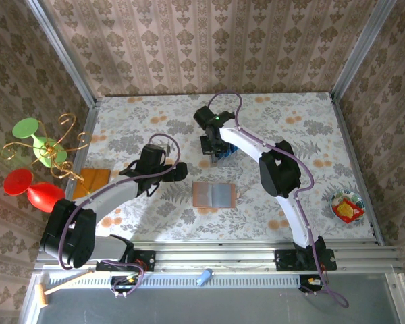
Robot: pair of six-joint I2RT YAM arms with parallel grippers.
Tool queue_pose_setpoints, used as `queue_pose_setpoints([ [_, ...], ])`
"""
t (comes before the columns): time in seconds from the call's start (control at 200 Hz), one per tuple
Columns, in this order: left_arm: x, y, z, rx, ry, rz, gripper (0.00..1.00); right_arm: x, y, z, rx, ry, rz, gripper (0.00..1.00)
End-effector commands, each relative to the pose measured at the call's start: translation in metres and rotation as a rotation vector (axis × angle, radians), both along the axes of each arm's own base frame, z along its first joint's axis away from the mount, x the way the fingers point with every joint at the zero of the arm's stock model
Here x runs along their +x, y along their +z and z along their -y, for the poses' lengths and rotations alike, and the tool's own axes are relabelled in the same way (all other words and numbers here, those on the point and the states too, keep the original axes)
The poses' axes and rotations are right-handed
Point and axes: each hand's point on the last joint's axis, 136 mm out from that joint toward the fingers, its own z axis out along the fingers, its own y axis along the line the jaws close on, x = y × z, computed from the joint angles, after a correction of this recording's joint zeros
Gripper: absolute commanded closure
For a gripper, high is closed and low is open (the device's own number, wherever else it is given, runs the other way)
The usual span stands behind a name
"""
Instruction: Put the credit cards into the card holder
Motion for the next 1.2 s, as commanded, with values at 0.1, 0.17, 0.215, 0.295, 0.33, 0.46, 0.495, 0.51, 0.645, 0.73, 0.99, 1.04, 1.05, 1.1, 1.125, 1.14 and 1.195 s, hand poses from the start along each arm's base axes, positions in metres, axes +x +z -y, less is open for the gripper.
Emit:
queue_pose_setpoints([
  [0.1,0.000,0.001,-0.001,-0.021,0.010,-0.003,0.00,0.003,0.008,-0.001,0.031,-0.012,-0.005,0.94],
  [0.17,0.000,0.001,-0.001,-0.021,0.009,-0.003,0.00,0.003,0.015,-0.001,0.037,-0.007,0.002,0.97],
  [0.215,0.000,0.001,-0.001,-0.020,0.008,-0.003,0.00,0.003,0.019,0.000,0.039,-0.004,0.006,0.99],
  [0.295,0.000,0.001,-0.001,-0.018,0.010,-0.005,0.00,0.002,0.031,0.001,0.048,0.001,0.019,1.00],
  [0.33,-0.001,0.002,-0.001,-0.017,0.008,-0.006,0.00,0.001,0.037,0.001,0.055,0.004,0.026,1.00],
  [0.46,-0.001,0.002,-0.002,-0.011,0.005,-0.013,0.00,-0.004,0.059,-0.002,0.101,0.008,0.052,1.00],
  [0.495,-0.001,0.002,-0.002,-0.009,0.005,-0.014,0.00,-0.005,0.065,-0.003,0.120,0.008,0.061,1.00],
  [0.51,-0.001,0.003,-0.002,-0.008,0.005,-0.015,0.00,-0.006,0.068,-0.004,0.130,0.008,0.065,1.00],
  [0.645,-0.003,0.002,-0.003,0.005,0.006,-0.024,0.00,-0.013,0.088,-0.009,0.194,0.004,0.095,1.00],
  [0.73,-0.003,0.001,-0.004,0.009,0.007,-0.033,0.00,-0.019,0.097,-0.012,0.234,0.002,0.106,1.00],
  [0.99,-0.008,0.003,0.007,0.020,-0.023,-0.041,0.00,-0.068,0.115,-0.010,0.393,-0.053,0.153,1.00],
  [1.04,-0.010,0.004,0.010,0.034,-0.035,-0.039,0.00,-0.080,0.112,-0.008,0.429,-0.071,0.156,1.00],
  [1.05,-0.010,0.004,0.011,0.038,-0.039,-0.039,0.00,-0.083,0.112,-0.007,0.437,-0.076,0.158,1.00],
  [1.1,-0.012,0.004,0.014,0.059,-0.057,-0.040,0.00,-0.093,0.108,-0.006,0.478,-0.088,0.167,1.00],
  [1.125,-0.014,0.005,0.016,0.071,-0.068,-0.037,0.00,-0.099,0.104,-0.006,0.493,-0.094,0.168,1.00],
  [1.14,-0.015,0.005,0.017,0.079,-0.075,-0.036,0.00,-0.102,0.104,-0.006,0.503,-0.097,0.172,1.00],
  [1.195,-0.017,0.005,0.020,0.104,-0.095,-0.027,0.00,-0.114,0.093,-0.003,0.521,-0.109,0.166,1.00],
])
